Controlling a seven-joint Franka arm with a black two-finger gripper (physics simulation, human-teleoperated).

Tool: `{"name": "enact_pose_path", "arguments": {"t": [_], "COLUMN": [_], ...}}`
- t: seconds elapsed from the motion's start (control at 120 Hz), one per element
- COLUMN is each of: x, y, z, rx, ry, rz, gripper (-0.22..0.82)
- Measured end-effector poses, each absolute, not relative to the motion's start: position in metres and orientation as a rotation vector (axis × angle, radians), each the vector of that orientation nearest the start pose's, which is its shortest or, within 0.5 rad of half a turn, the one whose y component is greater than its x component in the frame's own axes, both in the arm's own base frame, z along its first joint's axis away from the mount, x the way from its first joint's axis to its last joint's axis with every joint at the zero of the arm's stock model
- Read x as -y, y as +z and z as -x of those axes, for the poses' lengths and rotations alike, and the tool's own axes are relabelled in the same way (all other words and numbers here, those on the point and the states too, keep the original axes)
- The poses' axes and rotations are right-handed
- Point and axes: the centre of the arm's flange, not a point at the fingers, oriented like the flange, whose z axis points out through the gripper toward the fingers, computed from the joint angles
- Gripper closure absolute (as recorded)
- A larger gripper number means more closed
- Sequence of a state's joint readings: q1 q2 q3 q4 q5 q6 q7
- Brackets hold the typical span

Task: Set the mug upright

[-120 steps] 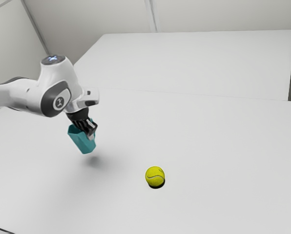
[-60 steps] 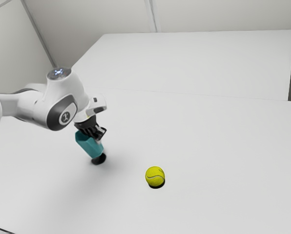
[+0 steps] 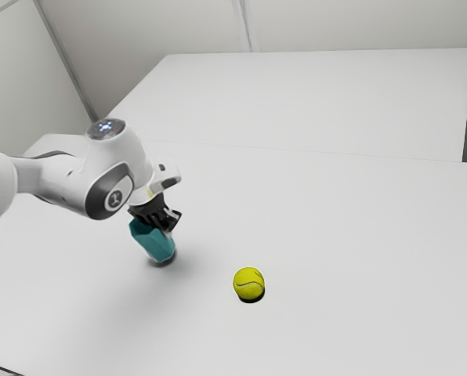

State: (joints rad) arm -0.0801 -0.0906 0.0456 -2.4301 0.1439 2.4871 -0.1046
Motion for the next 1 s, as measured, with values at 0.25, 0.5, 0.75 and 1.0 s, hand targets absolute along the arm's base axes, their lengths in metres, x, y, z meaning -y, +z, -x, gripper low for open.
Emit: {"name": "enact_pose_path", "arguments": {"t": [0.25,0.5,0.75,1.0], "x": [0.019,0.021,0.027,0.033], "y": [0.345,0.349,0.361,0.389], "z": [-0.491,-0.491,-0.493,-0.497], "rx": [-0.008,0.001,-0.017,-0.033], "ry": [-0.222,-0.24,-0.302,-0.385], "rz": [3.056,3.066,3.068,3.066], "gripper": [0.77,0.49,0.16,0.06]}}
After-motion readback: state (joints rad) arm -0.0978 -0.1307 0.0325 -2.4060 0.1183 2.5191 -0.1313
